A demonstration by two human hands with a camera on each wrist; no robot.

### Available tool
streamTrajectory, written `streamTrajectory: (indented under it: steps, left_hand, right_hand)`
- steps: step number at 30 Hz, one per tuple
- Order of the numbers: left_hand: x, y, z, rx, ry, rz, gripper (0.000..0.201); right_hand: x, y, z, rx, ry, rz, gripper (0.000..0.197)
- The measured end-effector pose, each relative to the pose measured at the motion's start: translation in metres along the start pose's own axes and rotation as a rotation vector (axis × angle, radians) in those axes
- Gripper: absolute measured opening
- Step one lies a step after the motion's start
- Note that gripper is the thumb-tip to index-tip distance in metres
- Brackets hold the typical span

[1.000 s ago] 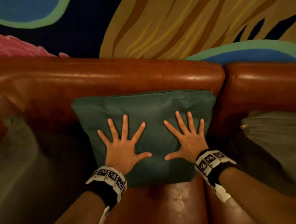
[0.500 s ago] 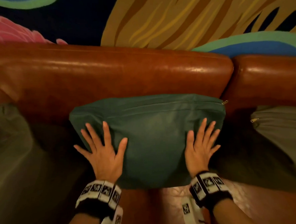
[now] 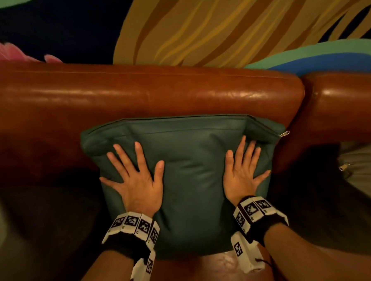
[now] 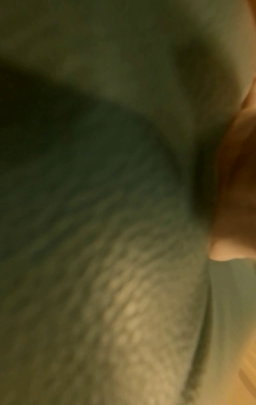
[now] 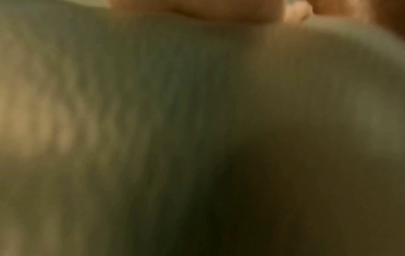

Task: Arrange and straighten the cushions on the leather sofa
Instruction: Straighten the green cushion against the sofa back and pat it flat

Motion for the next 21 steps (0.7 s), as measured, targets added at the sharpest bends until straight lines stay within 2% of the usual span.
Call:
streamTrajectory:
  steps: [3, 6, 7, 9, 11, 13, 17, 19, 21]
  left_hand:
    - [0.005, 0.013, 0.001, -0.062, 0.004, 0.091, 0.065]
    - [0.033, 0.040, -0.003, -0.081, -0.028, 0.055, 0.065]
    - [0.049, 0.046, -0.006, -0.077, -0.084, 0.018, 0.062]
    - [0.087, 0.045, -0.011, -0.060, -0.302, -0.006, 0.057]
    - [0.111, 0.035, -0.012, -0.083, -0.476, 0.071, 0.056]
    - [0.103, 0.018, -0.011, -0.137, -0.473, 0.144, 0.056]
    - [0.056, -0.001, -0.031, -0.257, -0.356, 0.186, 0.057]
    - [0.052, 0.001, -0.039, -0.280, -0.339, 0.212, 0.058]
    - [0.060, 0.014, -0.041, -0.261, -0.378, 0.215, 0.058]
  right_hand:
    - [0.008, 0.015, 0.002, 0.052, -0.016, 0.075, 0.053]
    - [0.043, 0.028, -0.001, 0.059, -0.029, 0.003, 0.059]
    - [0.060, 0.028, 0.001, 0.029, 0.002, -0.050, 0.059]
    - [0.094, 0.020, 0.006, -0.057, 0.110, -0.104, 0.056]
    - [0.114, 0.008, 0.010, -0.106, 0.153, -0.050, 0.053]
    - [0.110, -0.003, 0.012, -0.063, 0.120, 0.025, 0.055]
    - [0.057, -0.005, 0.026, 0.099, 0.033, 0.083, 0.052]
    - [0.044, 0.000, 0.031, 0.125, 0.022, 0.160, 0.054]
    - [0.049, 0.010, 0.026, 0.070, 0.047, 0.222, 0.057]
Point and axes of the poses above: each hand's wrist, its own x-axis away from the middle knuckle, its own y-axis out of the back of the hand, z = x × y, the point moved 1 cm from there along -x, towards the middle knuckle, and after that the axes turned 1 degree about y, right-handed, at the moved point
